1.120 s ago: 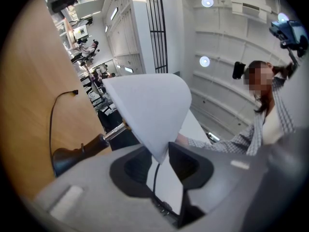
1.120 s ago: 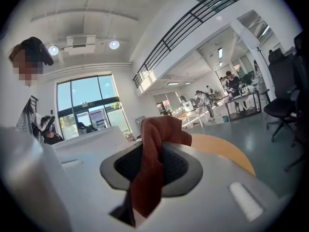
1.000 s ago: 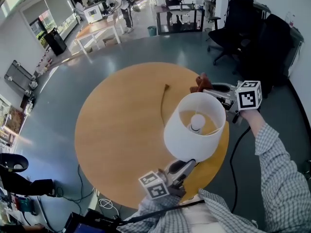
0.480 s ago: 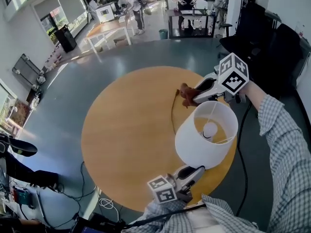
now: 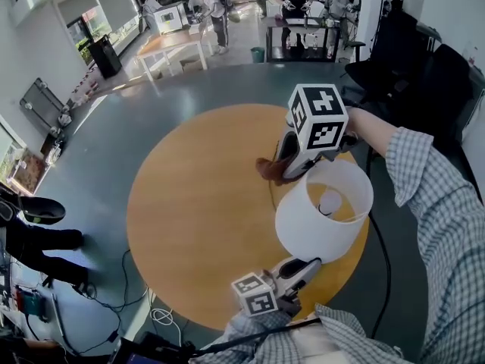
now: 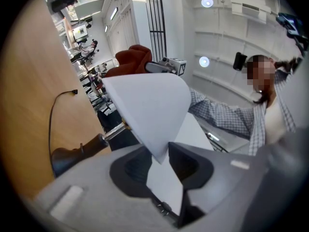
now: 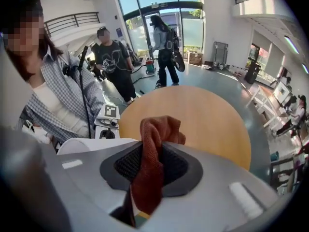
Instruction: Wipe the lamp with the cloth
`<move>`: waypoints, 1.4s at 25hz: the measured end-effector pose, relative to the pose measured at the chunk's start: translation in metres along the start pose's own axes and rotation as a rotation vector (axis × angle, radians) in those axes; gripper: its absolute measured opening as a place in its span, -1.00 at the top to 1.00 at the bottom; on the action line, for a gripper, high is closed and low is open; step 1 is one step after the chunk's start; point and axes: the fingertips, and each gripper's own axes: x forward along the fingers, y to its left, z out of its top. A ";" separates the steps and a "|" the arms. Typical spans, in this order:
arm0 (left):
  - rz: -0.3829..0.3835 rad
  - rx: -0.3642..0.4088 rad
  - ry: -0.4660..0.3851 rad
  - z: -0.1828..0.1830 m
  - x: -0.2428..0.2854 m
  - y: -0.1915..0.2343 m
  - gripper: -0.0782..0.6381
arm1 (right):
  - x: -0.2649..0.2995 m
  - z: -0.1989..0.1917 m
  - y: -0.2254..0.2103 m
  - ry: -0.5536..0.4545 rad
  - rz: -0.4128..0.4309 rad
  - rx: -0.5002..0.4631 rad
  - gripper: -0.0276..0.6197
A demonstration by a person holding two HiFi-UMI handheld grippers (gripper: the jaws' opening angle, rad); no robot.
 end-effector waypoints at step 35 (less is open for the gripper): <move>0.006 0.011 0.076 0.003 -0.005 -0.005 0.50 | 0.019 0.034 0.217 -0.102 -0.422 -0.490 0.62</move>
